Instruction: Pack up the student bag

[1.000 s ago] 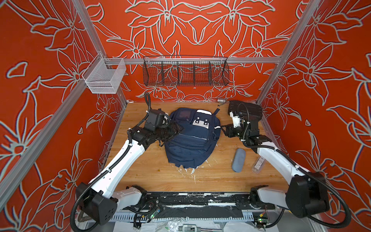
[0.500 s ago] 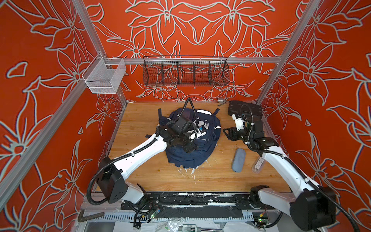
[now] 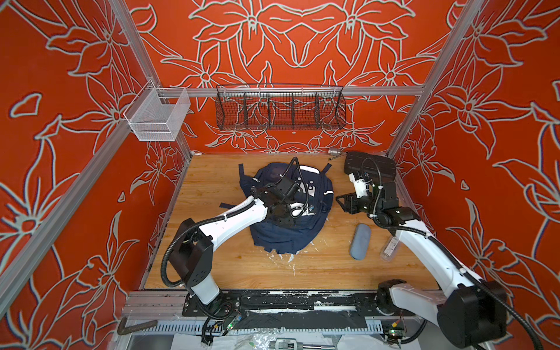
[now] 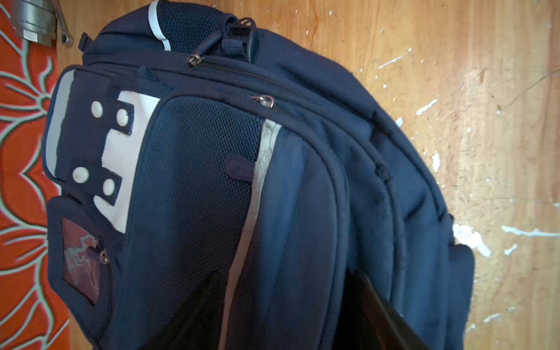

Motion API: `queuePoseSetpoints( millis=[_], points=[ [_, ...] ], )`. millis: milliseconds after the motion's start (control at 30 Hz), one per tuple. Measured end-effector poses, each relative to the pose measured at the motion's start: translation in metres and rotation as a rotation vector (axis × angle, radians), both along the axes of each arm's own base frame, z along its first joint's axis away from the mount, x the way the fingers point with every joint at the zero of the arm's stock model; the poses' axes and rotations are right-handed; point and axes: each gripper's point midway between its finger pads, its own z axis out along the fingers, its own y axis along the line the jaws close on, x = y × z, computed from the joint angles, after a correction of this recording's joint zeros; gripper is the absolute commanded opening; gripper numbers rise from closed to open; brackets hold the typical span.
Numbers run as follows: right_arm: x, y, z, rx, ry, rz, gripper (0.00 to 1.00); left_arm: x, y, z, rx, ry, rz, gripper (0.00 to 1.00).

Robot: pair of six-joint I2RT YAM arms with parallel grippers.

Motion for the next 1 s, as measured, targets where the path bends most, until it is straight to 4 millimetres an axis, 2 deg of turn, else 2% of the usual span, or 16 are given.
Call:
queuePoseSetpoints(
  millis=[133, 200, 267, 367, 600, 767, 900, 1000],
  points=[
    [0.0, 0.006, -0.005, 0.014, 0.017, 0.03, 0.58, 0.005, -0.001, -0.005, 0.017, -0.014, -0.003, 0.55],
    [0.0, 0.009, -0.007, 0.022, 0.024, 0.051, 0.57, 0.005, -0.002, -0.006, 0.026, -0.023, -0.013, 0.48],
    [0.0, 0.013, -0.01, 0.03, 0.033, 0.074, 0.56, 0.005, -0.001, -0.008, 0.036, -0.03, -0.024, 0.35],
    [-0.001, 0.019, -0.013, 0.045, 0.041, 0.11, 0.54, 0.002, -0.002, -0.01, 0.05, -0.036, -0.036, 0.02],
    [-0.007, 0.041, -0.015, 0.05, -0.063, 0.274, 0.5, 0.013, -0.003, 0.0, 0.025, -0.084, -0.005, 0.0],
    [-0.015, 0.062, -0.014, 0.017, -0.172, 0.428, 0.48, 0.018, 0.004, 0.031, -0.075, -0.111, 0.041, 0.0],
    [-0.004, 0.073, -0.013, 0.006, -0.22, 0.507, 0.48, 0.022, 0.015, 0.056, -0.158, -0.124, 0.08, 0.0],
    [0.007, 0.08, -0.016, 0.003, -0.23, 0.541, 0.49, 0.021, 0.019, 0.064, -0.184, -0.129, 0.095, 0.0]
  ],
)
